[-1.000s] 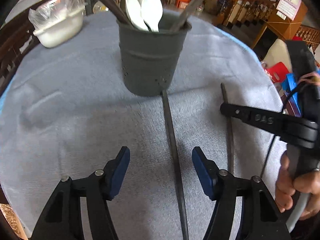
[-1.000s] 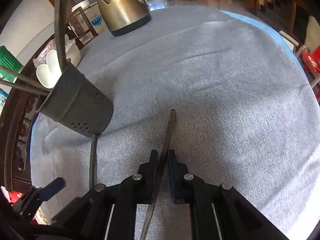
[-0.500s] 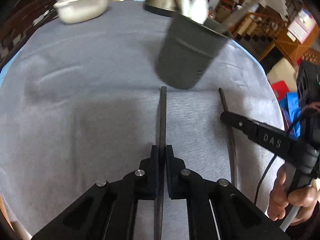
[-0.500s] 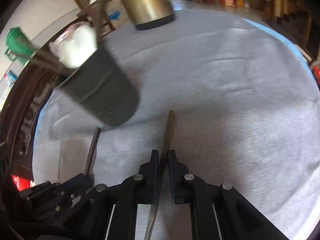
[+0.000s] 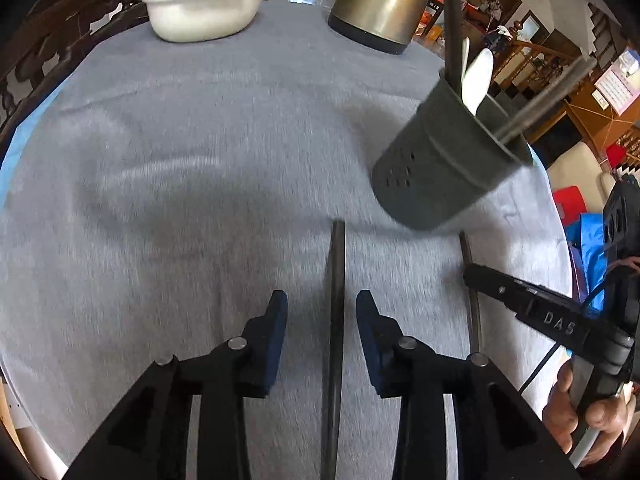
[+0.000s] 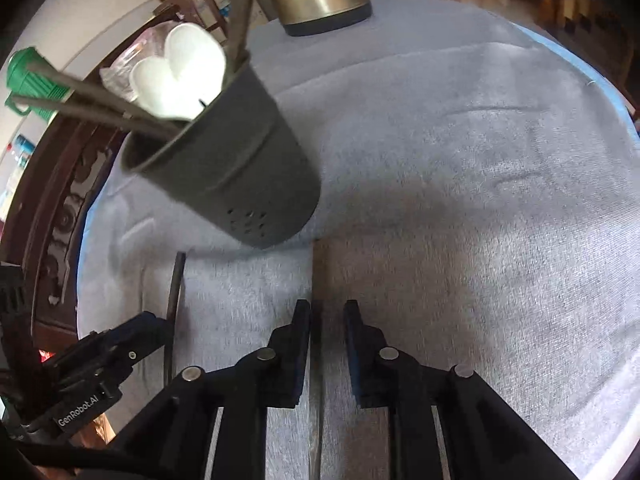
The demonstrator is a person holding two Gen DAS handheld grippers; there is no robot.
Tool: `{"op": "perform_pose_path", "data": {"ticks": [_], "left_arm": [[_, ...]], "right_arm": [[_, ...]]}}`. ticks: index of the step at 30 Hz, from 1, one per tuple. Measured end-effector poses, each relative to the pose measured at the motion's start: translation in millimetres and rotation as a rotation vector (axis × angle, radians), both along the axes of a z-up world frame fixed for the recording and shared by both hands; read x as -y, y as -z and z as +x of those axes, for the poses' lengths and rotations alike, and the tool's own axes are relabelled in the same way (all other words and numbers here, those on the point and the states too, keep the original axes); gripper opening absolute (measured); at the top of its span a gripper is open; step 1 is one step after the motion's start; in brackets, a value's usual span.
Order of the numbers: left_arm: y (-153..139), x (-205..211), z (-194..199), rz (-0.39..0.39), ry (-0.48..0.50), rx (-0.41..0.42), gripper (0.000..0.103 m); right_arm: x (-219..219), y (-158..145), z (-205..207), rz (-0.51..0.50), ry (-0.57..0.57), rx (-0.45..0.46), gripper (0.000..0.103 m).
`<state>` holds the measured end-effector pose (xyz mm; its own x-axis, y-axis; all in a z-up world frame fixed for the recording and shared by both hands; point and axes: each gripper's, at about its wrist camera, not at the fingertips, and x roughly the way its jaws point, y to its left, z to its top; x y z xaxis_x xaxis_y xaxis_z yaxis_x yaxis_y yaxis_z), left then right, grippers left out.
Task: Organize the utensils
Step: 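Grasp a dark chopstick with the right tool while the left tool grasps another chopstick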
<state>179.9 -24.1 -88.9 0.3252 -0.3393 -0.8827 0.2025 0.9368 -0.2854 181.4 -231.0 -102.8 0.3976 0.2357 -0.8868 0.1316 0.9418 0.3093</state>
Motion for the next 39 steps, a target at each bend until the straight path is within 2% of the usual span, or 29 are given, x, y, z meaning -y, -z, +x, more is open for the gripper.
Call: {"op": "perform_pose_path", "data": {"ticks": [6,8,11,14,17,21,27,30,33,35,38,39], "left_arm": [[1,14,18,0.018,0.032,-0.002,0.034],[5,22,21,0.032,0.049,-0.006,0.019],[5,27,27,0.038,0.061,0.007,0.007],[3,23,26,0.027,0.056,0.011,0.007],[-4,16,17,0.027,0.047,0.041,0.007],[-31,7,3,0.011,0.041,0.106,0.007],[-84,-6,-17,-0.033,0.026,0.225,0.007],[-98,-10,-26,-0.044,0.024,0.264,0.007],[-107,-12,-34,-0.061,0.014,0.285,0.007],[-109,-16,-42,-0.063,0.008,0.31,0.007],[-113,-24,-54,-0.079,0.007,0.344,0.007],[-115,-24,-58,-0.079,0.007,0.355,0.007]], "right_arm": [[-3,0,17,-0.037,0.027,-0.013,0.02],[-8,-1,24,-0.062,0.022,-0.007,0.02],[-20,0,30,-0.121,-0.008,-0.004,0.018],[-25,0,32,-0.155,-0.02,0.0,0.008],[-22,-4,26,-0.135,-0.017,0.021,0.007],[-19,-16,8,-0.106,-0.02,0.073,0.007],[-13,-50,-21,-0.064,-0.014,0.192,0.007],[-24,-68,-28,-0.059,-0.017,0.227,0.007],[-19,-70,-29,-0.042,-0.011,0.215,0.008],[-15,-67,-30,-0.019,-0.009,0.173,0.009],[-14,-46,-18,-0.025,-0.012,0.1,0.025],[-15,-41,-15,-0.031,-0.014,0.085,0.026]]}}
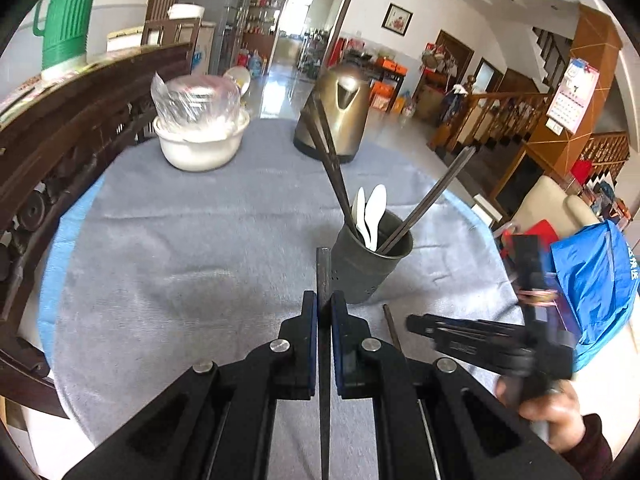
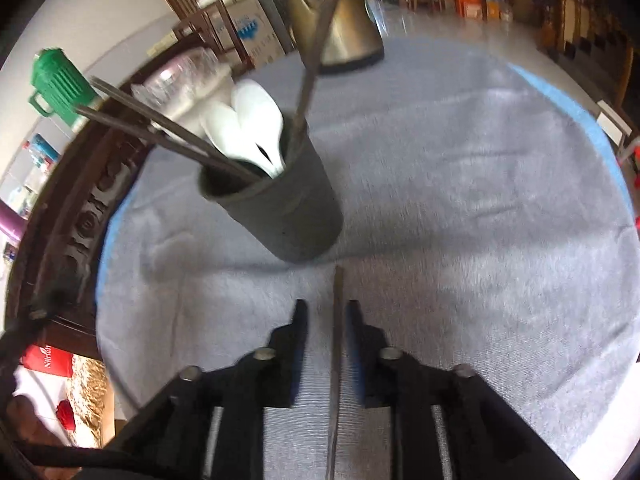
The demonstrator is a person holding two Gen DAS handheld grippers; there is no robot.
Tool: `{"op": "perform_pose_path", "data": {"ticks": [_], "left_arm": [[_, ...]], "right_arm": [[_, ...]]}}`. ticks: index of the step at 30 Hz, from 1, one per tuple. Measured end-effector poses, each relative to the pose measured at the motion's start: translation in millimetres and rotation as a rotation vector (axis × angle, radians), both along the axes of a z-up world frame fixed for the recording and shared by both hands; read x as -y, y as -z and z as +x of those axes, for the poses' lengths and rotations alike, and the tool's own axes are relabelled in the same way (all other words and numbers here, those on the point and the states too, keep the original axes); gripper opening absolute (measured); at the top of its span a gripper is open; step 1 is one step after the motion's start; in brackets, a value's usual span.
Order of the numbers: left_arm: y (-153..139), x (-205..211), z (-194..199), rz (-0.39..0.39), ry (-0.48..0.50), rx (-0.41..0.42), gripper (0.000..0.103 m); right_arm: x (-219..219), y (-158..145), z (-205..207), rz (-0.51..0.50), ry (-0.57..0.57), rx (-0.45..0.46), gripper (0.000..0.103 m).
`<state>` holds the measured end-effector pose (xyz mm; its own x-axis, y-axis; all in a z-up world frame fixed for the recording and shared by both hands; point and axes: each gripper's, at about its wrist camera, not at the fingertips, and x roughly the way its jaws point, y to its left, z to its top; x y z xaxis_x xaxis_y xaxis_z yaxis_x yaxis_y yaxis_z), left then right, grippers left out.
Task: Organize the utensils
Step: 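Grasp a dark chopstick with the right tool while the left tool grasps another chopstick, then lift the chopstick with the right tool while the left tool lifts its chopstick above the cup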
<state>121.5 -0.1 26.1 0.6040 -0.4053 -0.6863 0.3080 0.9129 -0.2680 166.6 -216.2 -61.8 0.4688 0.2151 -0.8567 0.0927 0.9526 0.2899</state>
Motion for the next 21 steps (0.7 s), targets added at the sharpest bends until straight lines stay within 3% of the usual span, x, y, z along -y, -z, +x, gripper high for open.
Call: {"op": "perform_pose_path", "data": {"ticks": [10,13,21], "left_arm": [[-18,-15,-29,-0.007,0.021,0.075,0.007],[-22,-16,-34,0.0,0.017,0.093,0.007],[-28,-18,-39,0.004,-0.002,0.112,0.007]], "right_arm": [[-25,42,28,-0.134,-0.028,-0.126,0.025],[-39,41,30,-0.235,-0.049,-0.109,0.007],[-33,10,5,-0.163,-0.048,0.006,0.006]]}}
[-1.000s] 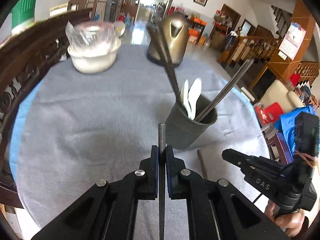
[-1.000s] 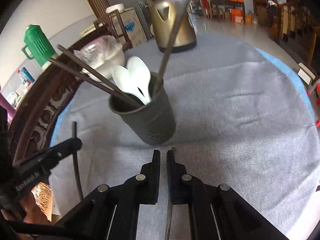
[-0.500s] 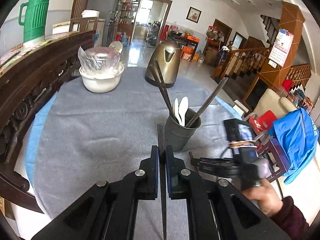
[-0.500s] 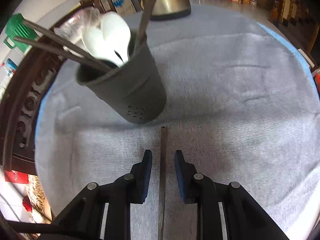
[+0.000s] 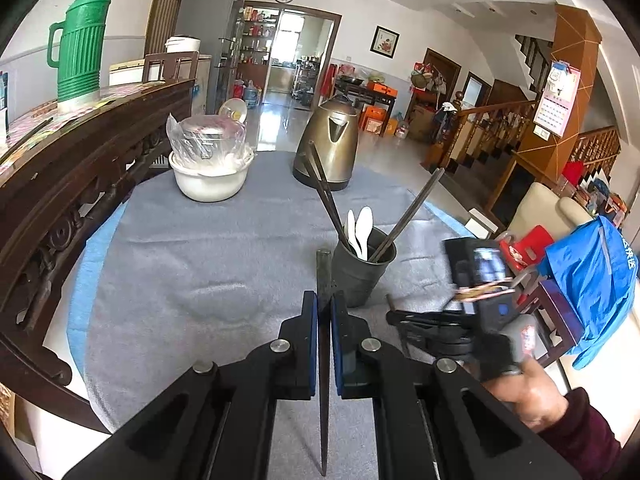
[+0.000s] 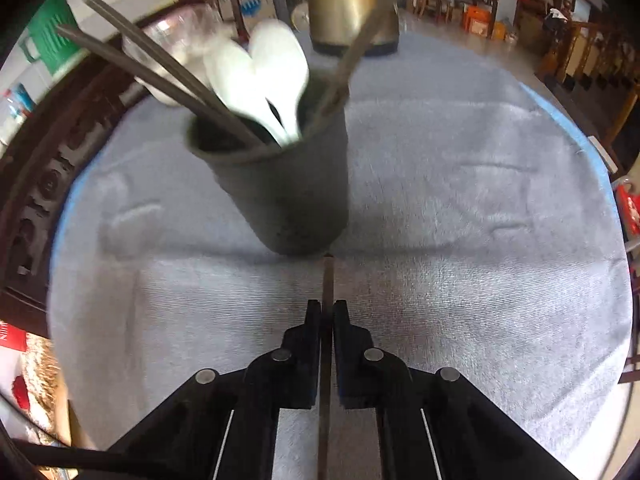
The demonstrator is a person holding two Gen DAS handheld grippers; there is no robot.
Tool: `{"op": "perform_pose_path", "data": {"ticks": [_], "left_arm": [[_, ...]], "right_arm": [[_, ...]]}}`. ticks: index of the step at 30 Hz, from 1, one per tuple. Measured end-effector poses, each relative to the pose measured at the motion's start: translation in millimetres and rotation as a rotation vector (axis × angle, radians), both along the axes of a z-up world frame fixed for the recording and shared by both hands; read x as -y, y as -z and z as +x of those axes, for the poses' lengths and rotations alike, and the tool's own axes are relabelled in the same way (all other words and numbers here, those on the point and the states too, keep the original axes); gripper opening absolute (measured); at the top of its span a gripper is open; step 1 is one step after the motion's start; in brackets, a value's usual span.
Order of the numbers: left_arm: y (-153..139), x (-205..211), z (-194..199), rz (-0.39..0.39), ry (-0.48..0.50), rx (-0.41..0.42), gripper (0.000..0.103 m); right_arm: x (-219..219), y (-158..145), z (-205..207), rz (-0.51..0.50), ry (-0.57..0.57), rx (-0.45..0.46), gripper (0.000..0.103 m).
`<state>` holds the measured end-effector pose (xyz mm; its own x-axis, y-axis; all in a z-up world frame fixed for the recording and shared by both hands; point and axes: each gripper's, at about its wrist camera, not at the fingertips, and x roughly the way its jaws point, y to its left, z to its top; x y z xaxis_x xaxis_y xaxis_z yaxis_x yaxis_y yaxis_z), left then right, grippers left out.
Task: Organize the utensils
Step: 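Lift the chopstick with the right tool while the left tool lifts its chopstick above the cup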
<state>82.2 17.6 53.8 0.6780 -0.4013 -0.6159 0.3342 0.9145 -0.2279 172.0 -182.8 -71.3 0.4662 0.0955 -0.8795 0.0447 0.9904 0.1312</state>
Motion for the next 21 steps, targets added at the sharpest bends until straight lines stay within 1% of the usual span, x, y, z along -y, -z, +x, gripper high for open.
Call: {"op": "perform_pose_path", "data": {"ticks": [7,16,18,21], "left_arm": [[-5,5,-5,0.021,-0.017,0.022,0.007],[-12,7,-7,0.031,-0.027,0.035,0.007],[-14,8,-7,0.036,-0.03,0.04,0.007],[-19,10,-8,0.044,-0.035,0.055,0.007]], "right_arm": [[9,-50,-45,0.06,-0.023,0.174,0.006],[10,-109,-80,0.131,-0.007,0.38,0.006],[9,-117,-85,0.139,-0.001,0.43,0.006],[10,-129,-92,0.153,0.005,0.477,0.006]]}}
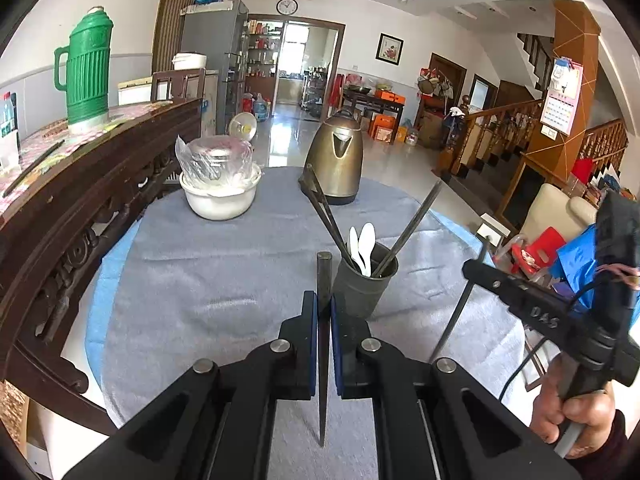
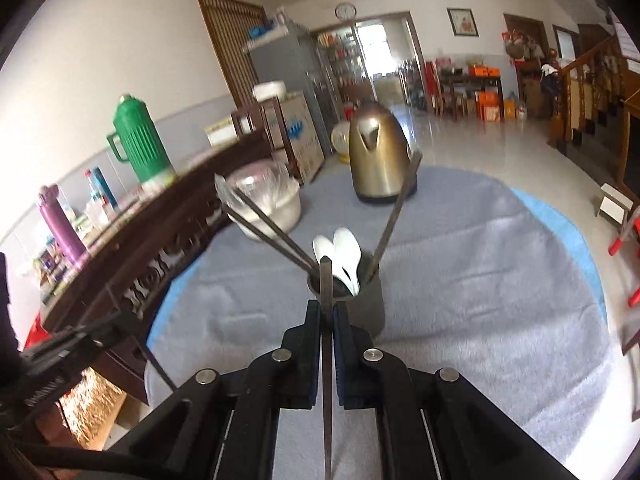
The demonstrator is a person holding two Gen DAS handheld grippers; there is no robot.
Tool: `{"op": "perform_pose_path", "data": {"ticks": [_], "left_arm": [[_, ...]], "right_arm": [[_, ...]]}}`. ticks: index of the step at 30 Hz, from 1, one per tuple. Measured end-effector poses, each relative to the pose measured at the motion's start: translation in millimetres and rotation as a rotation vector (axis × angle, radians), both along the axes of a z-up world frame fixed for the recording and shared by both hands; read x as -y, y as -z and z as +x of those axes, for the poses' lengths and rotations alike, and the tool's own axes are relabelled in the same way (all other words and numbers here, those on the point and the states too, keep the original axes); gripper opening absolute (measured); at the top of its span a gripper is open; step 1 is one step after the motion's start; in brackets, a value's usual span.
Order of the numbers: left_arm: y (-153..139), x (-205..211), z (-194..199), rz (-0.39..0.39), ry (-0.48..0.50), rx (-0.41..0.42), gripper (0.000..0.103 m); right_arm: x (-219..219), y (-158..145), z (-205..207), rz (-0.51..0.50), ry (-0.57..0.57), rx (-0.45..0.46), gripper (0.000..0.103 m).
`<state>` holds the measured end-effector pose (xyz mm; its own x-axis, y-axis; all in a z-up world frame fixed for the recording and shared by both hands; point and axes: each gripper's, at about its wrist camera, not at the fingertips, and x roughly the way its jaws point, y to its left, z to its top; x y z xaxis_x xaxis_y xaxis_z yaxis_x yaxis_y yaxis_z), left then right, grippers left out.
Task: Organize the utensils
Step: 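Lift the chopstick with the right tool while the left tool lifts its chopstick above the cup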
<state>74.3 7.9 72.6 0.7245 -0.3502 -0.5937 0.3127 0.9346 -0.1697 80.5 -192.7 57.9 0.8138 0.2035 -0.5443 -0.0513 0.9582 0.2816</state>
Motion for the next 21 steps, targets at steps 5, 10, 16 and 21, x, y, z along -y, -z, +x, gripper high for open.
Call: {"op": "perform_pose_path", "data": {"ticks": [5,10,16,21], "left_arm": [[-7,4,0,0.012,-0.002,0.022,0.007],[-15,10,2,0.028,-0.003,0.041,0.007],[-21,16,1,0.044,-0.003,0.067,0.007],[-26,20,0,0.053,0.003,0.08,0.007]], "right_arm": [[1,-17,-10,0.029,0.008,0.073,0.006],[3,-30,-15,0.033,0.017,0.119,0.006],[2,-46,-19,0.033,0.014,0.15,0.006],[1,-54,-25,0.026,0.01,0.167,0.006]]}}
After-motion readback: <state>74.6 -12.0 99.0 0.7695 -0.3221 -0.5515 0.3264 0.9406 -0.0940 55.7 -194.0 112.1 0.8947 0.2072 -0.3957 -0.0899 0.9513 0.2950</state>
